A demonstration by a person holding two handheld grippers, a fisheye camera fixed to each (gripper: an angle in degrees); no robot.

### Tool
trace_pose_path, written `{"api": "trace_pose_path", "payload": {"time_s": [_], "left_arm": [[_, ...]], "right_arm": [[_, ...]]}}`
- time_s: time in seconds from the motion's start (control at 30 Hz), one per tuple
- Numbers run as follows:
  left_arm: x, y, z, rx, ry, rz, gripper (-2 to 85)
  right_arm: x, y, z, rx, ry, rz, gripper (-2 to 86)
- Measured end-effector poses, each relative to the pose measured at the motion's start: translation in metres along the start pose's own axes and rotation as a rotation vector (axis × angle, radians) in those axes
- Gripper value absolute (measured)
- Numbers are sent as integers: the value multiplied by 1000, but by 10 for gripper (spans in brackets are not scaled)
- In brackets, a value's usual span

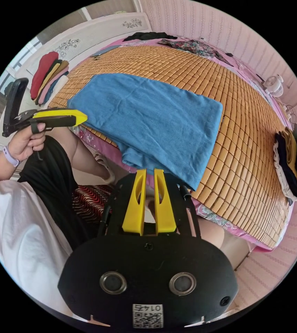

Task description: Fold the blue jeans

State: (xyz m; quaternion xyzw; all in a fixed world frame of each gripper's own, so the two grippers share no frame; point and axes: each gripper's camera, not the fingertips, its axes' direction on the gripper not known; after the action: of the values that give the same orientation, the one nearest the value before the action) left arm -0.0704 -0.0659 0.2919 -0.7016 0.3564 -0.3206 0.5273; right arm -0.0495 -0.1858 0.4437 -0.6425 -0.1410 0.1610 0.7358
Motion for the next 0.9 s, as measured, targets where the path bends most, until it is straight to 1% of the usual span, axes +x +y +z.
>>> {"api": "trace_pose_path", "payload": {"time_s": [0.1, 0.23, 0.3, 0.33, 0.47, 0.5, 0.57, 0.63, 0.7, 0.73, 0.8, 0.9], "left_arm": [[29, -13, 29, -5, -111, 126, -7], [45, -26, 66, -64, -180, 152, -7], [47, -27, 81, -114, -204, 150, -7], [48, -25, 90, -144, -210, 159, -7], [57, -18, 97, -111, -219, 215, -7], [59, -18, 99, -113, -220, 225, -7], [59, -19, 102, -121, -202, 216, -7], [58, -21, 106, -137, -173, 206, -7], [60, -22, 109, -140, -167, 214, -7], [62, -22, 111, -139, -175, 230, -7], [67, -21, 114, -135, -194, 258, -7], [76, -20, 119, -134, -243, 323, -7]], "right_arm": [[-20, -27, -1, 25, 48, -141, 10], [-36, -107, -2, 43, 53, -274, 7], [-43, -150, 2, -4, 24, -315, 6], [-48, -179, 10, -62, 16, -340, 4], [-67, -257, 46, -162, 147, -386, 1], [-69, -265, 53, -189, 157, -391, 1], [-76, -285, 81, -306, 176, -399, 1], [-80, -294, 84, -323, 190, -398, 1], [-87, -296, 86, -348, 216, -471, 1], [-89, -298, 87, -362, 220, -503, 1], [-89, -305, 89, -404, 209, -489, 1], [-97, -313, 95, -488, 236, -554, 1]]}}
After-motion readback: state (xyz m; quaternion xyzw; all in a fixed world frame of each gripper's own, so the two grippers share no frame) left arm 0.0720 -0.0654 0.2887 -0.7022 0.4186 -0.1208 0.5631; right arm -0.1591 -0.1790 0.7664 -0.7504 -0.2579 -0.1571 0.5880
